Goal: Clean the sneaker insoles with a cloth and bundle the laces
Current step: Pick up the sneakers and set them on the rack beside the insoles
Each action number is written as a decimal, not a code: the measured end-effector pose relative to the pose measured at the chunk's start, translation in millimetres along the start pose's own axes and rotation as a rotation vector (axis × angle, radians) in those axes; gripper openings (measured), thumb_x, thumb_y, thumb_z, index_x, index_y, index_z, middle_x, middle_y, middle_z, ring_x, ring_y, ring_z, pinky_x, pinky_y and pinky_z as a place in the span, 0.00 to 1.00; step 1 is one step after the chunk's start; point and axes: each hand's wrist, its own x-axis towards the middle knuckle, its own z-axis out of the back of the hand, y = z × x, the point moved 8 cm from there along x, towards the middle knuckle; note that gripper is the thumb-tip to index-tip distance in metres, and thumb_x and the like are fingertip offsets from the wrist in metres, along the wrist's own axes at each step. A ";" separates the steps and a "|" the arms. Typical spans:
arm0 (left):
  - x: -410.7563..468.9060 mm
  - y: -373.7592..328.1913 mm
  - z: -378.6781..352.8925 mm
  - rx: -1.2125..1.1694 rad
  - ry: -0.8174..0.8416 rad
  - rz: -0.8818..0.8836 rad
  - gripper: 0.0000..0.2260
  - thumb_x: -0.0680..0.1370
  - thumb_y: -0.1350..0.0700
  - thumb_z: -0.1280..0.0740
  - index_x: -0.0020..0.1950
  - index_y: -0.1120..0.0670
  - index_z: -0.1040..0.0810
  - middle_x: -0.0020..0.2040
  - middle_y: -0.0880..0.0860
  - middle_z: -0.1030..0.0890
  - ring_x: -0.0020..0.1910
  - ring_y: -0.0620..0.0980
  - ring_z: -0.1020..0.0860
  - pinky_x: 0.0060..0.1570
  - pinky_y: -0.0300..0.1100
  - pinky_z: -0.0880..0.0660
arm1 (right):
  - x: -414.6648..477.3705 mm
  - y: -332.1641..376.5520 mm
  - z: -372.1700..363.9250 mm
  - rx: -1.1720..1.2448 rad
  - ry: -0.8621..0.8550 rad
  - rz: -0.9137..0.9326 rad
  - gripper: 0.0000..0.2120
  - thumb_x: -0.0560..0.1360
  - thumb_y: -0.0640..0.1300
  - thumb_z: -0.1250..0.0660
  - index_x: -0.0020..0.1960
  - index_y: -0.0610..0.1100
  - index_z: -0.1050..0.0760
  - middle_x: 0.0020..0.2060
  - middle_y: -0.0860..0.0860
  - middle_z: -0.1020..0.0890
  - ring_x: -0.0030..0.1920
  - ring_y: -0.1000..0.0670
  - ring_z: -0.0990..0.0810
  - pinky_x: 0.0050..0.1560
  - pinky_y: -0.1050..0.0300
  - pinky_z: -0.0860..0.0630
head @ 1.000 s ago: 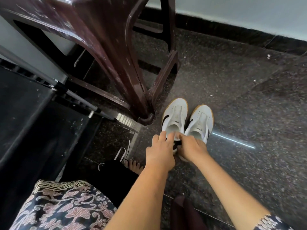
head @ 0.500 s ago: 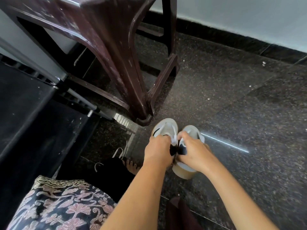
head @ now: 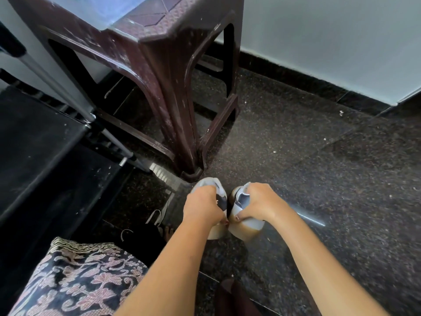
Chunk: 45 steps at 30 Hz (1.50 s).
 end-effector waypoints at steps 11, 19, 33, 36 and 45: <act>-40.8 -26.0 72.8 -0.023 -0.041 -0.041 0.22 0.64 0.47 0.22 0.44 0.50 0.34 0.45 0.48 0.28 0.48 0.50 0.28 0.42 0.40 0.33 | -53.8 26.0 63.9 -0.091 -0.136 0.156 0.24 0.59 0.58 0.23 0.35 0.44 0.33 0.40 0.47 0.22 0.40 0.47 0.23 0.37 0.51 0.27; -128.9 -38.0 148.8 -0.115 -0.165 -0.142 0.22 0.60 0.51 0.20 0.44 0.55 0.28 0.42 0.49 0.27 0.44 0.50 0.28 0.34 0.41 0.33 | -141.2 75.7 124.3 -0.002 -0.278 0.369 0.16 0.59 0.57 0.23 0.36 0.54 0.28 0.35 0.58 0.26 0.35 0.57 0.27 0.32 0.57 0.30; -324.7 -24.4 267.6 -0.362 -0.511 -0.215 0.26 0.50 0.52 0.20 0.45 0.48 0.24 0.43 0.50 0.19 0.46 0.53 0.20 0.45 0.53 0.20 | -315.0 189.5 188.4 -0.116 -0.538 0.715 0.22 0.56 0.61 0.23 0.38 0.48 0.25 0.35 0.55 0.23 0.35 0.57 0.27 0.32 0.62 0.32; -367.3 -13.8 283.5 -0.410 -0.602 -0.236 0.29 0.45 0.47 0.23 0.44 0.48 0.24 0.43 0.52 0.19 0.47 0.56 0.20 0.47 0.60 0.21 | -349.0 210.4 192.6 -0.087 -0.565 0.809 0.19 0.55 0.61 0.24 0.36 0.51 0.26 0.32 0.56 0.23 0.34 0.61 0.26 0.33 0.68 0.32; -445.0 20.7 321.2 -0.236 -1.056 -0.208 0.20 0.60 0.52 0.20 0.45 0.48 0.28 0.39 0.43 0.24 0.40 0.33 0.28 0.36 0.24 0.34 | -402.0 274.4 182.1 -0.175 -0.765 1.062 0.19 0.61 0.57 0.24 0.44 0.52 0.28 0.37 0.61 0.25 0.41 0.58 0.28 0.41 0.64 0.32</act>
